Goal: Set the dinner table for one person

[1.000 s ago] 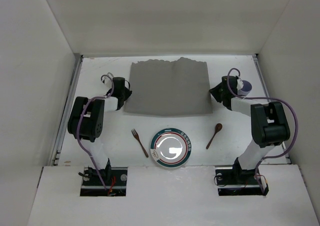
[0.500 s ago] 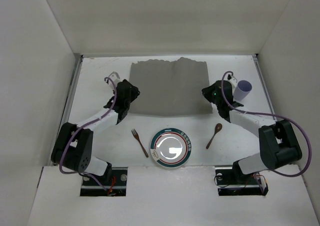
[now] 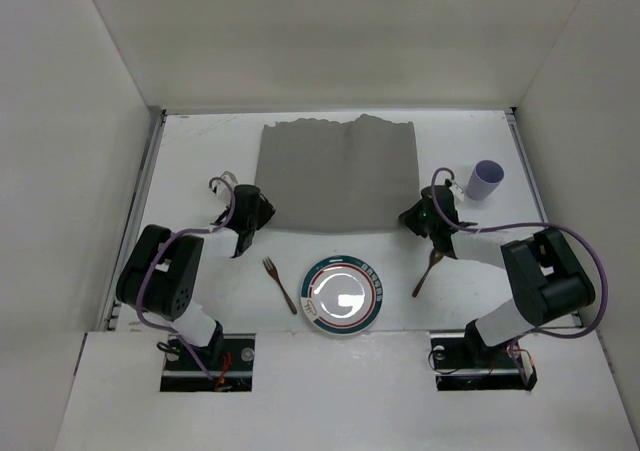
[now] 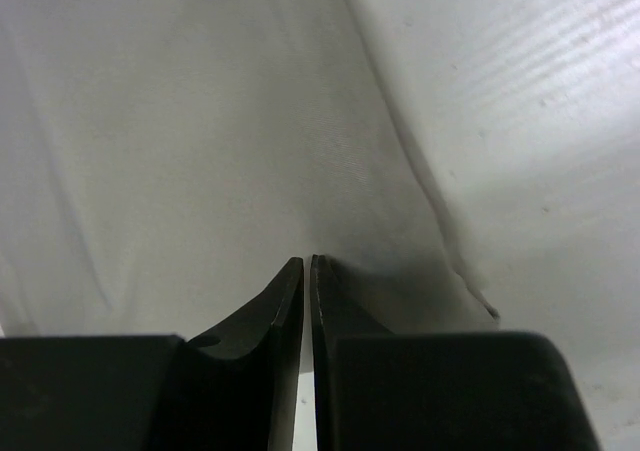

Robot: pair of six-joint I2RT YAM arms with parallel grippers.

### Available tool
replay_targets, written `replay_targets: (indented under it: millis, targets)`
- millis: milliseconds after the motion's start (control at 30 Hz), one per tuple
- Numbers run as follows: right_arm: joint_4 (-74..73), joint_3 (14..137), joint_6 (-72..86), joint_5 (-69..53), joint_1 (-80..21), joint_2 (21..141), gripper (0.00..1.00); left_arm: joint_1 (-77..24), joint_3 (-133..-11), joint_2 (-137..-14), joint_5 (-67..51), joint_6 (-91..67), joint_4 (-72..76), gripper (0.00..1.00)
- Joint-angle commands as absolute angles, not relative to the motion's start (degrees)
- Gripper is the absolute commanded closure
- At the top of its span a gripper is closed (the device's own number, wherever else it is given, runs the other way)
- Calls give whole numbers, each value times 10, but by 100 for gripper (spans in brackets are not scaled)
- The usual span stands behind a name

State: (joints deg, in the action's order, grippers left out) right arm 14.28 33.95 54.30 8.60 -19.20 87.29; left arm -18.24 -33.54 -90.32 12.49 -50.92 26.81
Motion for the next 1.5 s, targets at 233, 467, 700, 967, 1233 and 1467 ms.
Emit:
replay_targets:
  millis: [233, 467, 700, 967, 1233, 1467]
  targets:
    - [144, 343, 575, 101, -193, 863, 86, -217, -234, -810, 163, -539, 273, 72]
    - [143, 340, 578, 94, -181, 854, 85, -226, -209, -754, 181, -542, 247, 71]
    - [139, 324, 564, 98, -188, 840, 75, -218, -209, -681, 198, -531, 190, 65]
    - [125, 319, 516, 114, -190, 778, 55, -204, -211, -680, 214, -536, 174, 54]
    - [120, 309, 517, 116, -209, 783, 52, -203, -237, -758, 216, -520, 236, 57]
    - [126, 311, 527, 101, -215, 811, 68, -190, -222, -768, 216, -519, 250, 82]
